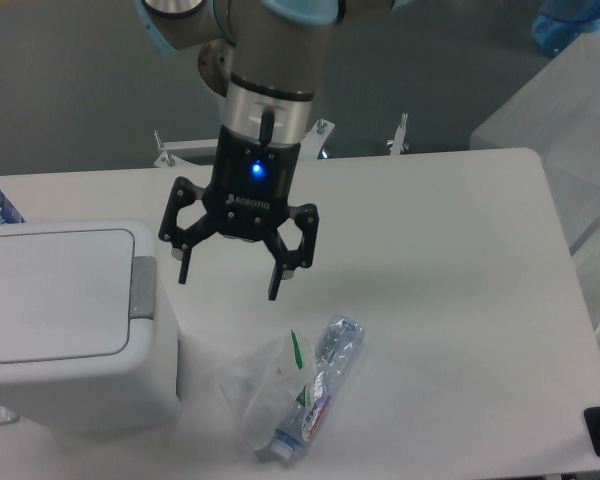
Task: Open the trash can
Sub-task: 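Move the open gripper over to the white trash can lid edge, then lower the gripper finger onto the lid edge and push it open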
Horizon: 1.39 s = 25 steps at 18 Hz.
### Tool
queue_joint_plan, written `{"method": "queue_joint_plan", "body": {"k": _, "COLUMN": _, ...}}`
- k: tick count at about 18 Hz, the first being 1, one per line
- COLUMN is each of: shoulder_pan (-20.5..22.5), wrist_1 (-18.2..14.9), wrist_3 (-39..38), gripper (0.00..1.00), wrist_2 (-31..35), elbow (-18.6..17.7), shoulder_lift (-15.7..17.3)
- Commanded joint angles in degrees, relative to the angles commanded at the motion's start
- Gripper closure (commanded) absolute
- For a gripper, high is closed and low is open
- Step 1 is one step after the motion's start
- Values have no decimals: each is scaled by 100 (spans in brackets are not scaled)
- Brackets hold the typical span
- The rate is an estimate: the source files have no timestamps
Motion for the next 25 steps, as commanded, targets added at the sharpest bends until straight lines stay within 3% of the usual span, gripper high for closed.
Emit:
{"method": "queue_joint_plan", "body": {"k": 8, "shoulder_pan": -88, "wrist_1": 44, "wrist_3": 27, "gripper": 0, "wrist_2": 105, "elbow": -325, "shoulder_lift": 149}}
{"method": "queue_joint_plan", "body": {"k": 25, "shoulder_pan": -185, "wrist_1": 53, "wrist_3": 44, "gripper": 0, "wrist_2": 132, "elbow": -404, "shoulder_lift": 123}}
